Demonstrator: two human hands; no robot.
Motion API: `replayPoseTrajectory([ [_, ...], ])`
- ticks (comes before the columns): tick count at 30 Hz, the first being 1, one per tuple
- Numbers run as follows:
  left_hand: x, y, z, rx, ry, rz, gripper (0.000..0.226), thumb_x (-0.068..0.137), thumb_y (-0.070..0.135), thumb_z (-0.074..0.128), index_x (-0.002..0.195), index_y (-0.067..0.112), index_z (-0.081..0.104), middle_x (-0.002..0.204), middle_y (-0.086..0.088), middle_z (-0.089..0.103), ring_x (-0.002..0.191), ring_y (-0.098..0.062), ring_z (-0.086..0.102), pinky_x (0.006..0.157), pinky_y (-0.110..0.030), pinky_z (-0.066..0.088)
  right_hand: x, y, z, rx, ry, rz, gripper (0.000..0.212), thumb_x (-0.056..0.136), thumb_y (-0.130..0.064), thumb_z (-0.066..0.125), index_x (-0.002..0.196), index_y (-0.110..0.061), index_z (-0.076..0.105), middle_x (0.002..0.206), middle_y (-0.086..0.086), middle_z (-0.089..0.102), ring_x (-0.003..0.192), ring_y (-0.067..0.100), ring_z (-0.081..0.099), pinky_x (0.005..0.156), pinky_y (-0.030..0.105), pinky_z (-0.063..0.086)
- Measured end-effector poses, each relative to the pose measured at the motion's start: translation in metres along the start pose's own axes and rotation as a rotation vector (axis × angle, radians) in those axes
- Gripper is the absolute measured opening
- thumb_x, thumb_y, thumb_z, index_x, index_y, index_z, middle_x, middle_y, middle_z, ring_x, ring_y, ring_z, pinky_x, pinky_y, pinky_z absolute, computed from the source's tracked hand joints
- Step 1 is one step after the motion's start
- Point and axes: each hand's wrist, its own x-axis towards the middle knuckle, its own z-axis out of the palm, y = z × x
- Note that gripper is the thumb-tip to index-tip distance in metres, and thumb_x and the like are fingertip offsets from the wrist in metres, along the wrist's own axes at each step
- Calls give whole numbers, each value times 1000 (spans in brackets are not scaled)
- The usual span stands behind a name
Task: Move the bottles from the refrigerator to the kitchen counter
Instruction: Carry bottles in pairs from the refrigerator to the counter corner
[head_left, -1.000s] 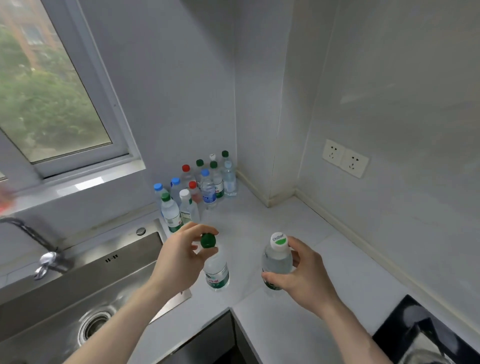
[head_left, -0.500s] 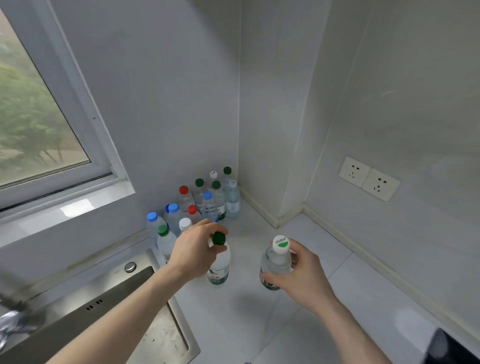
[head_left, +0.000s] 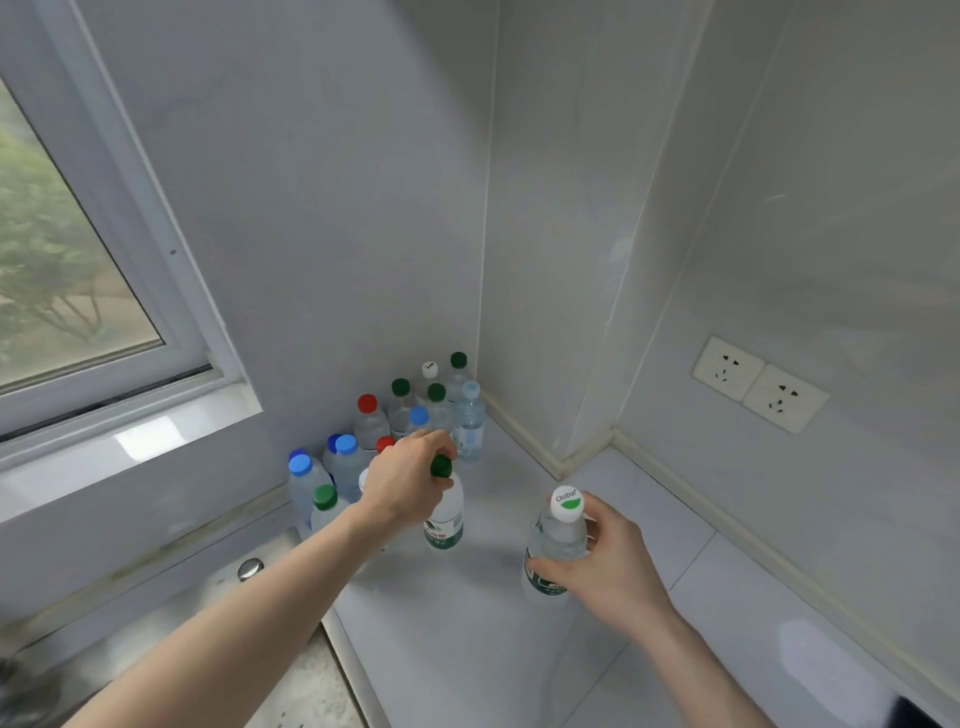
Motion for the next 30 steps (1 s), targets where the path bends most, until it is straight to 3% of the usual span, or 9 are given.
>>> replayPoseTrajectory([
  [4, 13, -11, 4, 25, -8, -33, 28, 86, 18, 77, 107, 30, 65, 113, 10, 67, 92, -20, 63, 73, -37, 57, 16, 2, 9, -19, -31, 21, 51, 59, -32, 92, 103, -39, 67, 97, -15, 73, 93, 8, 70, 86, 39, 61],
  [12, 27, -37, 14, 73, -14, -113, 29, 85, 5, 70, 106, 25, 70, 109, 6, 69, 93, -21, 63, 68, -29, 49, 39, 7, 26, -8, -61, 69, 47, 59, -28, 94, 96, -36, 67, 90, -12, 74, 87, 10, 72, 81, 38, 61],
  [18, 33, -54, 21, 56, -28, -141, 27, 85, 5, 71, 104, 24, 71, 105, 5, 69, 88, -19, 63, 71, -30, 57, 59, 10, 39, 4, -65, 87, 48, 58, -26, 93, 98, -35, 68, 92, -18, 74, 90, 8, 72, 83, 38, 62],
  [24, 39, -58, 27, 81, -50, -110, 22, 87, 13, 74, 106, 24, 71, 103, 3, 71, 86, -21, 65, 72, -34, 60, 80, 14, 50, 23, -68, 106, 51, 56, -26, 94, 98, -38, 68, 94, -21, 74, 92, 8, 73, 85, 37, 63],
  [30, 37, -61, 35, 126, -88, -56, 28, 95, 28, 70, 121, 28, 60, 108, 3, 69, 91, -23, 64, 74, -35, 58, 101, 22, 63, 35, -59, 123, 50, 58, -22, 96, 97, -36, 68, 93, -21, 75, 92, 8, 72, 86, 38, 62],
])
